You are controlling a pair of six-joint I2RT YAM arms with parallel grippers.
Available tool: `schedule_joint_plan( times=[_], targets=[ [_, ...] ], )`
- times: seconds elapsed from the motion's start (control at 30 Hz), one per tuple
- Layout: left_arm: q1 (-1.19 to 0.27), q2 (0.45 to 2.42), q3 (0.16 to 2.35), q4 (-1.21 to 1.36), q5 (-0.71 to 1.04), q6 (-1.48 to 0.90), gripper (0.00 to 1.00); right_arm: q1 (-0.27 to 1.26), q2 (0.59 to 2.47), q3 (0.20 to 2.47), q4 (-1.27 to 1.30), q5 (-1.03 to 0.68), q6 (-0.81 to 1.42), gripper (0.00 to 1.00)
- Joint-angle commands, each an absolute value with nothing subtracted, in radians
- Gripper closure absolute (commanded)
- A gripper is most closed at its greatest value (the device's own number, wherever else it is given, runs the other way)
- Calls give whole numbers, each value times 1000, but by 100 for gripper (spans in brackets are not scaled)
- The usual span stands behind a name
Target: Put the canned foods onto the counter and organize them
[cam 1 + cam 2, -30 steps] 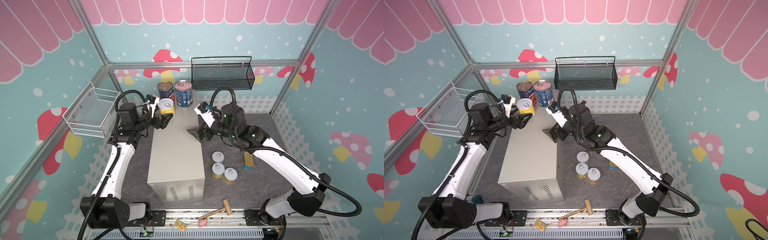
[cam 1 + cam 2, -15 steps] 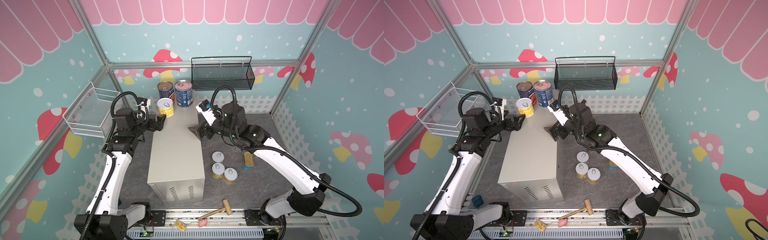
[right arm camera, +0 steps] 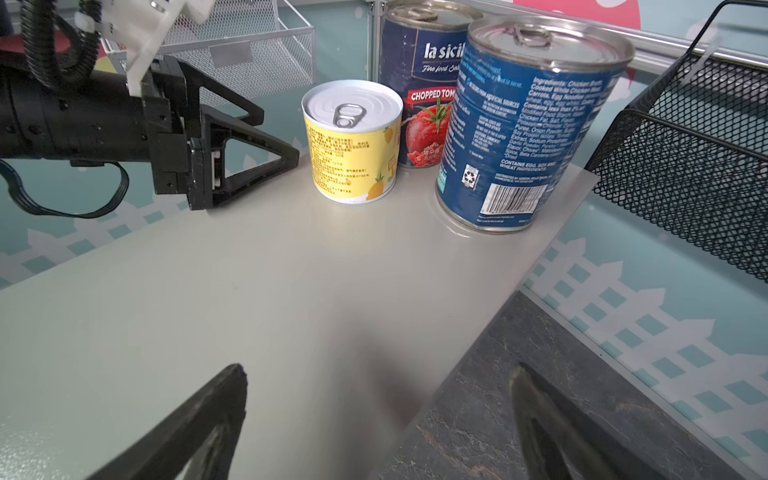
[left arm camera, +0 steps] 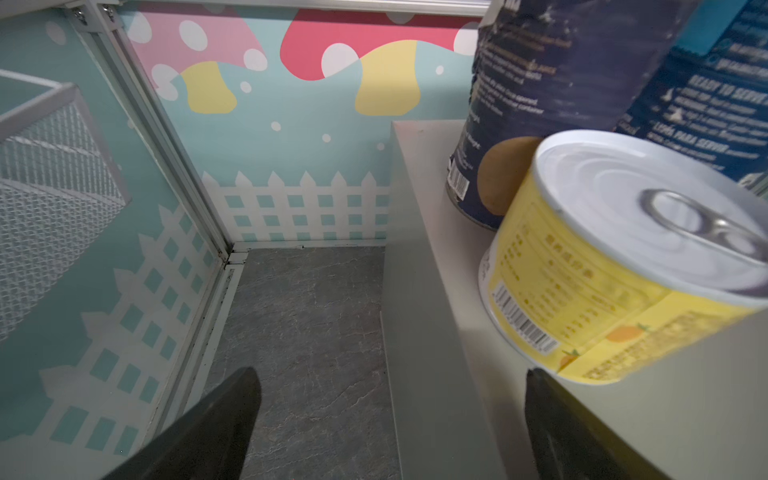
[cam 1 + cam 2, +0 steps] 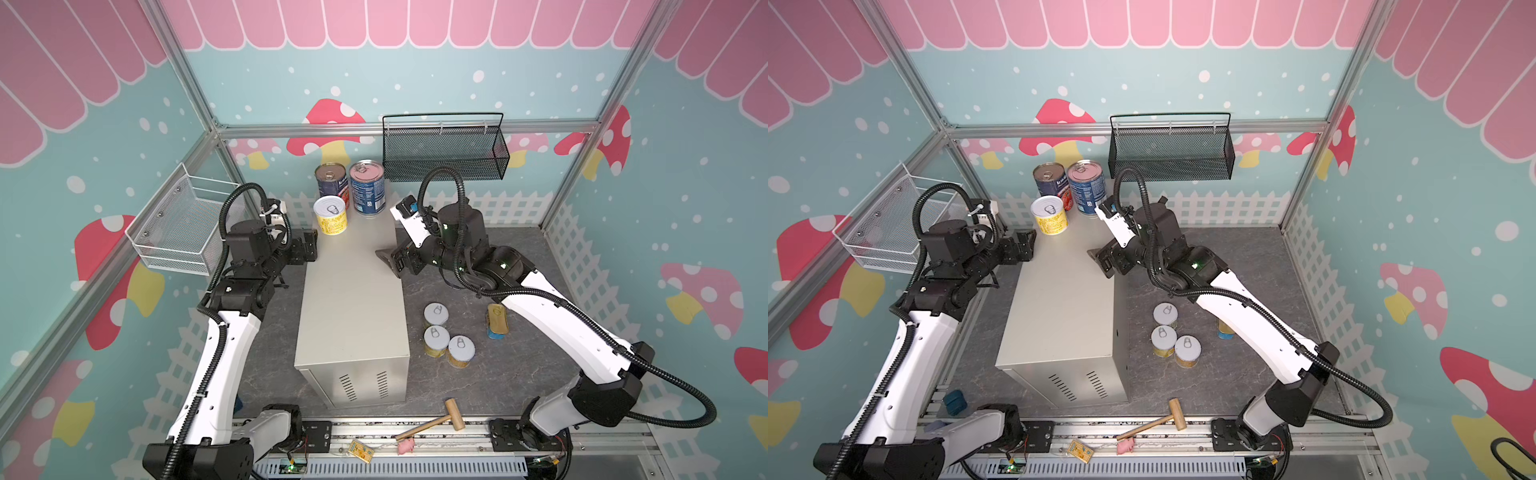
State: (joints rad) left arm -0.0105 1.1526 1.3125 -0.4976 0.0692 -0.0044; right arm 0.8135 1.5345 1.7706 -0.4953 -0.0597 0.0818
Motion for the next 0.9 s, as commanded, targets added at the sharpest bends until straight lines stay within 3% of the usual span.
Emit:
schedule_joint_plan(
  times=[0.0,0.4,0.87],
  targets=[
    [4,1186,1367,-522,22,-14,1,822,1543,1802,-499,-53,92,0],
    [96,1265,1395,-475,235,-1,1,822,1505,1762,-498,-22,109,0],
    [119,1273,1429,-450,316,9,1,822,1490,1743,-476,-66,95,1]
  ],
)
